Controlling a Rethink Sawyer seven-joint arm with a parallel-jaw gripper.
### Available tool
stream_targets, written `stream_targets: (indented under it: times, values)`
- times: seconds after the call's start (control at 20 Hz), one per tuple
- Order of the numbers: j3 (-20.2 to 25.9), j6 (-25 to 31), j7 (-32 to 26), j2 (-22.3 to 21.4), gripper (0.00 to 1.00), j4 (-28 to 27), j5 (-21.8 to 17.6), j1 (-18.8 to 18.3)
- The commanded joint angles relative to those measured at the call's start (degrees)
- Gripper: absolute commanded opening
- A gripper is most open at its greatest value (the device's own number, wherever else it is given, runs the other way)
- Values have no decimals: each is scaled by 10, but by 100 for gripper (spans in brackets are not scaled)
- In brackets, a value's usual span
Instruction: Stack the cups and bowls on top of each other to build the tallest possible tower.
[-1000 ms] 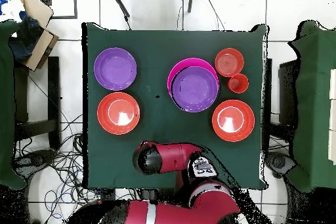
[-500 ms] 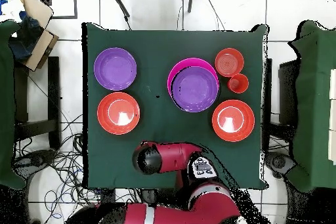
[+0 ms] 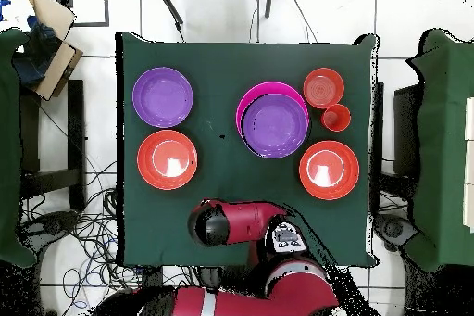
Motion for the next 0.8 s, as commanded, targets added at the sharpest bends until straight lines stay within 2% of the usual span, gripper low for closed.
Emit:
stream_targets:
  times: [0.05,0.3,0.5,0.55,0.7,0.75,0.8]
  values:
    - [38,0,1,53,100,-57,-31,5]
    - [54,-12,-7,60,100,-54,-37,-9]
    - [45,-8,-1,63,100,-61,-36,3]
    - [41,-5,3,62,0,-63,-35,7]
    - [26,-15,26,56,0,-60,-23,17]
    - [13,1,31,50,0,-65,-17,28]
    - [8,34,26,21,0,-57,-11,29]
